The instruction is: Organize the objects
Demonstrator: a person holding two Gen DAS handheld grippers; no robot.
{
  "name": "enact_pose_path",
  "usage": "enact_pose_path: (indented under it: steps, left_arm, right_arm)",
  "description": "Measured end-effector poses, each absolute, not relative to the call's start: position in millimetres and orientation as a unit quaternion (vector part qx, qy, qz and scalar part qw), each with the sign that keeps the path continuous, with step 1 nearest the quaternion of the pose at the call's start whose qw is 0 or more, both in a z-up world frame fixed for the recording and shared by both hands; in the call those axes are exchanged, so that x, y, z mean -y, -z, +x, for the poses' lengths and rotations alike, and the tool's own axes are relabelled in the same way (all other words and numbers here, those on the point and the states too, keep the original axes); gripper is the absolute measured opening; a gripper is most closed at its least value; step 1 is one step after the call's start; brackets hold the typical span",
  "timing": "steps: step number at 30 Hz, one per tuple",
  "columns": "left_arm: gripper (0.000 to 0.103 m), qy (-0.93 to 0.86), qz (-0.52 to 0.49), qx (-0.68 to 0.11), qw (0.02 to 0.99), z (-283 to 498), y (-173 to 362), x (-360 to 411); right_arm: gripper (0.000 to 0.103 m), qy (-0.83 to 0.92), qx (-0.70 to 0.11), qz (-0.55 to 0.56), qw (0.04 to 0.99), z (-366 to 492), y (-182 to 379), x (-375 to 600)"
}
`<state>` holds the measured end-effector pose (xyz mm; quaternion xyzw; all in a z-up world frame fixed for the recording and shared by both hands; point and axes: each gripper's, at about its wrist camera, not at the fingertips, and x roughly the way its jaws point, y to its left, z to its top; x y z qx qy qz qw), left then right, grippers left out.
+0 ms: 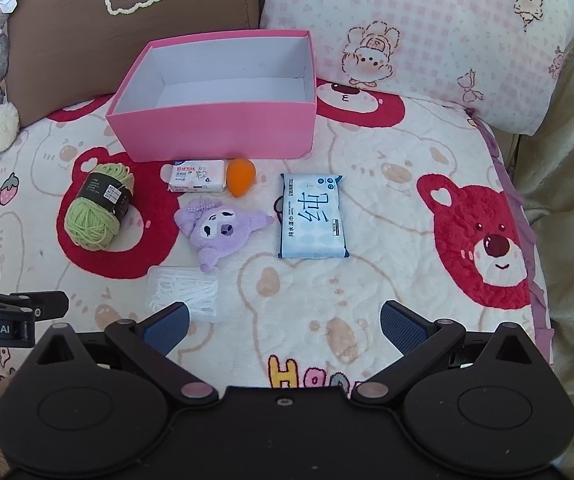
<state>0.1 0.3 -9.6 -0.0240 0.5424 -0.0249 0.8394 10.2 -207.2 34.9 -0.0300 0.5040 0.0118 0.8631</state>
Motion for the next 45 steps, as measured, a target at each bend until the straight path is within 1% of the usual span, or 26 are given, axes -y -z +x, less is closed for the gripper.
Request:
enact_pose_path:
  steps: [26, 45]
  left_arm:
    - [0.103, 0.029, -0.026, -0.536, 0.844, -6.3, 5.1, -0.2]
    - [0.103, 0.03, -0.033, -0.535, 0.844, -2.7, -17.3, -17.4]
  right_arm:
    - [0.103, -0.014, -0.503, -0.04, 0.863, 6.9, -37.0, 205.6]
    - [0.103, -0.022, -0.505, -0.045, 0.862, 7.8, -40.6, 206.0]
